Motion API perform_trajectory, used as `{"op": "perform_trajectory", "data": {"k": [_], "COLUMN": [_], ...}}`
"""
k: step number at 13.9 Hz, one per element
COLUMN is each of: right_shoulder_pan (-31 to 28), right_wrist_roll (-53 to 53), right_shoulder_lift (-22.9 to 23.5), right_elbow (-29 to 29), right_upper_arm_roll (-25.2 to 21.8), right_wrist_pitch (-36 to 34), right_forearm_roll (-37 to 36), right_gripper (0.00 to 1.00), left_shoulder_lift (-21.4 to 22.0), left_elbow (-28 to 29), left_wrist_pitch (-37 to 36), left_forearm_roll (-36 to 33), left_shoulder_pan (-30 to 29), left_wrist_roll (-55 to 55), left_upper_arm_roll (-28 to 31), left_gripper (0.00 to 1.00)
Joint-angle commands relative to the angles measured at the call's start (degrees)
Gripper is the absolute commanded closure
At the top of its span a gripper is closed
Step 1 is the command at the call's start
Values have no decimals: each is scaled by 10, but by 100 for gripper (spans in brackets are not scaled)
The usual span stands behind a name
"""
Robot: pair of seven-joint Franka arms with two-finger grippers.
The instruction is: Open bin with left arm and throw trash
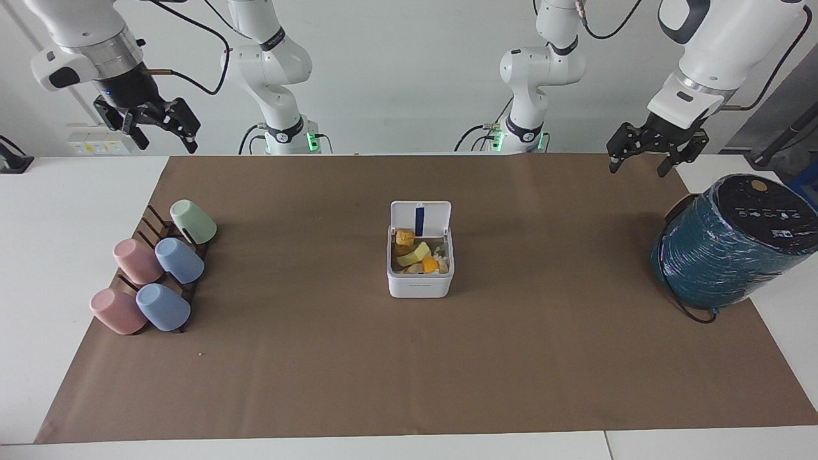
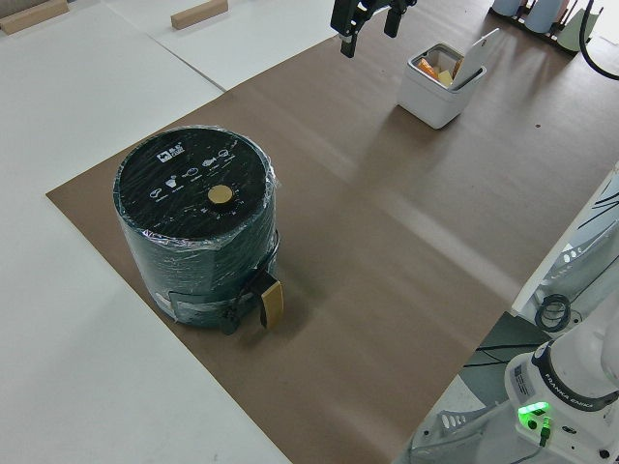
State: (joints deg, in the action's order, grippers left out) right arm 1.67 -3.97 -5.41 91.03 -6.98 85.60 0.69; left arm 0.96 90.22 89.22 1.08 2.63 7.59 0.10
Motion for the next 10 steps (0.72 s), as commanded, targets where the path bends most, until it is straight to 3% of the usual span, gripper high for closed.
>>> {"op": "perform_trajectory", "data": {"k": [1,10], "right_shoulder_pan": [-8,-4], "right_wrist_roll": [-13,0], "right_shoulder_lift": [-12,-14], "right_elbow": [16,24], "right_upper_arm_roll": [14,36], "right_wrist_pitch": [-1,19], "right_forearm_roll": [-10,-25], "right_gripper": [0,0], "left_shoulder_lift": [4,4], "left_elbow": [2,2], "left_wrist_pitch": [-8,-3], "left_forearm_roll": [-9,-9], "left_shoulder_pan": [-4,3], "left_wrist_roll": [2,1], "left_upper_arm_roll": [-2,-3], "left_gripper": [0,0]}}
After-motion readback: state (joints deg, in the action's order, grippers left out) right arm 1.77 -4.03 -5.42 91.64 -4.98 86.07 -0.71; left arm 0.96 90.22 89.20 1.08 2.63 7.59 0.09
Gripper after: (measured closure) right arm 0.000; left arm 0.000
